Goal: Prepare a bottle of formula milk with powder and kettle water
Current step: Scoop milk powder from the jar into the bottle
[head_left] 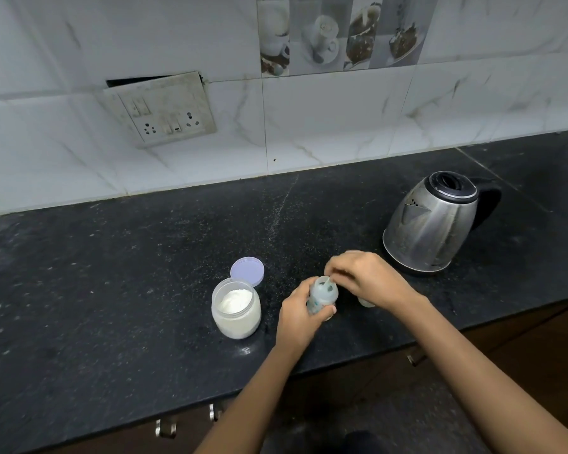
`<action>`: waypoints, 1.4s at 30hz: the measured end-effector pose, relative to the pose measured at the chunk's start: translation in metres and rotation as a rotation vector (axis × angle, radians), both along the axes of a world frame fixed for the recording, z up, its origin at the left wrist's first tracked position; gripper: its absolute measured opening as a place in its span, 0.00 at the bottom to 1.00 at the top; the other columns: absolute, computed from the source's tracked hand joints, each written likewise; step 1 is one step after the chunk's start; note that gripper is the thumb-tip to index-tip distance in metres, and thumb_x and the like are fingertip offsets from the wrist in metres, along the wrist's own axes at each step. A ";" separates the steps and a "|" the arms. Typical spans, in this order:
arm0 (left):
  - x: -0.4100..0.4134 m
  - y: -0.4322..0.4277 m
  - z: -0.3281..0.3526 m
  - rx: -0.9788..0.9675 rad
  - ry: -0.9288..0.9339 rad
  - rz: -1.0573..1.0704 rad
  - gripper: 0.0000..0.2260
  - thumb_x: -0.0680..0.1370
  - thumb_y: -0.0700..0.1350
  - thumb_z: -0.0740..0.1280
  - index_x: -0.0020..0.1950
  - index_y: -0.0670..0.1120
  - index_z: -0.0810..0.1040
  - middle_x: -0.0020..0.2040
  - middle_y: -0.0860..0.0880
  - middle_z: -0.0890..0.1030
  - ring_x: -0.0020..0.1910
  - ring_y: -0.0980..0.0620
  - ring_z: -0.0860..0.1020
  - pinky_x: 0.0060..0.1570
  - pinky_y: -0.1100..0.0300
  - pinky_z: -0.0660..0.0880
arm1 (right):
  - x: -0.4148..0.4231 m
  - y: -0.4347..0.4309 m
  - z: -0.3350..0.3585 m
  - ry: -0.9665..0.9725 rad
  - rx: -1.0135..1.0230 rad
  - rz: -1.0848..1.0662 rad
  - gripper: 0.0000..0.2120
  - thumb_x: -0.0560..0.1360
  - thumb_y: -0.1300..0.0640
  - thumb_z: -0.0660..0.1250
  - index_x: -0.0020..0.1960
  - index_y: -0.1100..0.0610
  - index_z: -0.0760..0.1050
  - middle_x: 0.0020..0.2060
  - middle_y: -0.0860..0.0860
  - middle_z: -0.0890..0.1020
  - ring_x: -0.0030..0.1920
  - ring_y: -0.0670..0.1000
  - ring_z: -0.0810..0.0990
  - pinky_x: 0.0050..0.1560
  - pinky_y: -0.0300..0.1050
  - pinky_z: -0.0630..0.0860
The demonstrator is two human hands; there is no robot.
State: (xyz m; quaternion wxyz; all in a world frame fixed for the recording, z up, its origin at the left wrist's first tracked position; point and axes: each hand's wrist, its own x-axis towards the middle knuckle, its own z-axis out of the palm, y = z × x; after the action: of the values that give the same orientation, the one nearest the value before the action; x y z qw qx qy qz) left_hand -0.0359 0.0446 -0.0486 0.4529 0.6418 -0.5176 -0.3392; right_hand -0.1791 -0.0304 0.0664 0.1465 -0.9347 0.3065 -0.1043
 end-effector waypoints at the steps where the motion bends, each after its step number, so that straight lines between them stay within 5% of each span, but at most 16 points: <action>1: 0.000 0.000 0.000 0.001 0.002 0.005 0.23 0.66 0.51 0.73 0.60 0.59 0.74 0.54 0.59 0.81 0.54 0.60 0.78 0.57 0.52 0.76 | -0.001 0.001 0.001 -0.037 0.015 -0.041 0.04 0.74 0.61 0.68 0.46 0.53 0.78 0.39 0.46 0.81 0.41 0.47 0.77 0.44 0.47 0.76; 9: 0.002 -0.001 0.000 0.038 -0.004 0.004 0.22 0.66 0.51 0.74 0.58 0.61 0.74 0.53 0.61 0.80 0.54 0.62 0.78 0.57 0.54 0.76 | -0.015 0.009 0.016 -0.296 0.145 -0.305 0.05 0.73 0.64 0.68 0.45 0.54 0.78 0.38 0.48 0.81 0.37 0.45 0.79 0.41 0.36 0.75; 14: 0.005 0.007 -0.005 0.091 -0.031 0.039 0.36 0.65 0.56 0.75 0.72 0.52 0.68 0.67 0.55 0.74 0.65 0.58 0.72 0.66 0.54 0.70 | -0.004 0.009 0.029 -0.757 0.601 -0.427 0.04 0.73 0.70 0.68 0.46 0.64 0.79 0.38 0.59 0.83 0.40 0.55 0.84 0.44 0.42 0.82; 18: 0.012 0.024 -0.010 0.109 -0.008 0.109 0.37 0.67 0.55 0.76 0.73 0.48 0.67 0.69 0.51 0.73 0.66 0.57 0.71 0.67 0.57 0.69 | 0.042 0.003 0.021 -0.690 0.709 -0.284 0.05 0.72 0.71 0.68 0.41 0.63 0.78 0.35 0.58 0.82 0.37 0.54 0.83 0.42 0.43 0.82; 24: 0.018 0.048 -0.013 0.133 0.021 0.160 0.34 0.70 0.48 0.76 0.73 0.46 0.66 0.69 0.51 0.73 0.67 0.56 0.71 0.65 0.63 0.67 | 0.117 0.010 -0.005 -0.332 0.446 -0.021 0.06 0.71 0.65 0.69 0.40 0.56 0.81 0.34 0.43 0.79 0.35 0.37 0.75 0.41 0.30 0.70; 29: 0.016 0.054 -0.009 0.131 0.020 0.184 0.33 0.71 0.48 0.75 0.73 0.46 0.66 0.69 0.50 0.73 0.67 0.56 0.71 0.63 0.66 0.66 | 0.136 0.012 -0.028 -0.234 0.416 0.078 0.03 0.71 0.60 0.71 0.41 0.55 0.84 0.43 0.41 0.76 0.46 0.39 0.73 0.48 0.38 0.66; 34: 0.007 0.046 0.001 0.100 -0.005 0.188 0.34 0.70 0.48 0.76 0.73 0.46 0.66 0.69 0.50 0.73 0.67 0.56 0.71 0.63 0.64 0.67 | 0.111 0.005 -0.020 -0.430 0.408 0.001 0.07 0.74 0.57 0.70 0.52 0.53 0.83 0.50 0.46 0.77 0.48 0.39 0.75 0.48 0.29 0.69; 38: -0.003 0.037 0.006 0.086 -0.022 0.192 0.36 0.68 0.49 0.77 0.73 0.48 0.66 0.68 0.53 0.72 0.66 0.57 0.71 0.65 0.63 0.67 | 0.052 -0.007 0.006 -0.697 0.395 -0.097 0.05 0.73 0.58 0.72 0.48 0.53 0.83 0.48 0.48 0.80 0.48 0.45 0.80 0.50 0.40 0.77; 42: -0.016 0.028 0.006 0.070 -0.029 0.244 0.37 0.66 0.49 0.79 0.72 0.50 0.66 0.66 0.57 0.72 0.65 0.58 0.71 0.66 0.60 0.68 | -0.026 -0.032 0.027 -0.881 0.151 -0.252 0.01 0.73 0.60 0.72 0.43 0.57 0.82 0.42 0.50 0.82 0.44 0.50 0.80 0.47 0.43 0.77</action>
State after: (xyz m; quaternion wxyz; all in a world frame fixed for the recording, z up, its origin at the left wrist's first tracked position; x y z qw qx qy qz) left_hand -0.0515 0.0726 -0.0423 0.4607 0.7202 -0.4299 -0.2903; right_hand -0.2053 -0.0624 0.0931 0.3165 -0.7435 0.3329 -0.4859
